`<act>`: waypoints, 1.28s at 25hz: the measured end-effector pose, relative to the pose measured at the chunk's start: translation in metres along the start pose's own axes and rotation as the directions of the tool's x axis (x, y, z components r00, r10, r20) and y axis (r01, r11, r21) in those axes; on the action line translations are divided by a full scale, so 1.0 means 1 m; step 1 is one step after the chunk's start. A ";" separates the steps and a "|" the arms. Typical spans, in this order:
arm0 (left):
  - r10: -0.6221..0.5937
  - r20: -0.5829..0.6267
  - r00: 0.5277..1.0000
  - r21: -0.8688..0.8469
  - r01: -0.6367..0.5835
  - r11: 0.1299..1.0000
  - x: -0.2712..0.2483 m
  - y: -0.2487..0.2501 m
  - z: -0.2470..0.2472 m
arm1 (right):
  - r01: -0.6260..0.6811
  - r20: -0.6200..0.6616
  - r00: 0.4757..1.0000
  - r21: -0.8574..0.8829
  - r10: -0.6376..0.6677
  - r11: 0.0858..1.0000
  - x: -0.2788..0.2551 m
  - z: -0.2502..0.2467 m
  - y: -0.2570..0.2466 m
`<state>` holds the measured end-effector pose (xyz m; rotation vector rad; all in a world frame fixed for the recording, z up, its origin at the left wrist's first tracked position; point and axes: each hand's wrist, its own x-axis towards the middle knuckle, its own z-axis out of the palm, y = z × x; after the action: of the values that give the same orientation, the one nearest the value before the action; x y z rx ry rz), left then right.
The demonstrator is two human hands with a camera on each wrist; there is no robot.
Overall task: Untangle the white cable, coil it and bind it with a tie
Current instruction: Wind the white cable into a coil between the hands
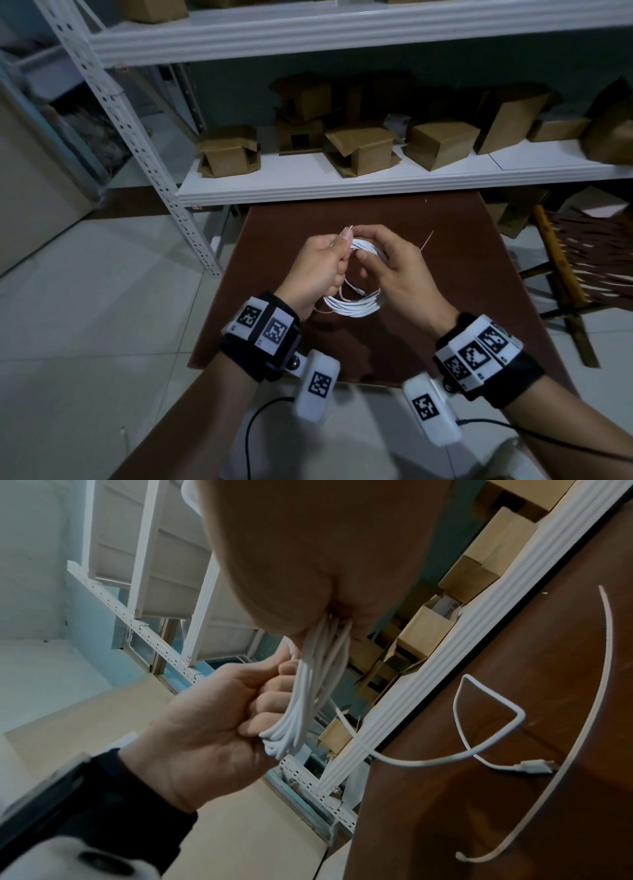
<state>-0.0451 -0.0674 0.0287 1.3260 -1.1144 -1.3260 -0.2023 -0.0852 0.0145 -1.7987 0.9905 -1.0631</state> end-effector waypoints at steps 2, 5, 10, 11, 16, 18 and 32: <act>0.023 -0.061 0.998 0.089 -0.017 0.996 0.004 -0.006 0.003 | 0.007 -0.024 1.000 -0.038 -0.007 0.999 0.000 0.000 0.001; 0.099 -0.164 0.981 0.250 -0.056 0.967 0.011 -0.014 0.006 | 0.065 -0.056 0.996 -0.062 -0.068 0.996 0.000 -0.001 0.000; 0.147 -0.115 0.982 0.302 -0.106 0.948 0.015 -0.016 0.004 | 0.106 -0.086 0.990 -0.018 -0.107 0.994 -0.003 -0.002 -0.003; 0.141 -0.106 0.984 0.297 -0.104 0.949 0.015 -0.016 0.005 | 0.104 -0.089 0.991 -0.008 -0.105 0.995 -0.003 -0.001 -0.003; 0.079 -0.116 0.990 0.321 -0.038 0.946 0.011 -0.012 0.009 | 0.103 -0.114 0.988 0.018 -0.100 0.995 -0.003 0.001 -0.002; 0.075 -0.131 0.989 0.423 -0.013 0.906 0.009 -0.009 0.007 | 0.117 -0.124 0.985 -0.008 -0.117 0.993 -0.003 0.002 -0.001; 0.214 -0.497 0.841 0.696 0.239 0.677 -0.002 -0.004 0.030 | 0.148 -0.125 0.978 -0.136 -0.165 0.980 -0.001 0.003 -0.001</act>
<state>-0.0753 -0.0646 0.0257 2.1413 -1.2615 -0.3671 -0.1997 -0.0828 0.0141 -1.9547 1.0299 -1.2588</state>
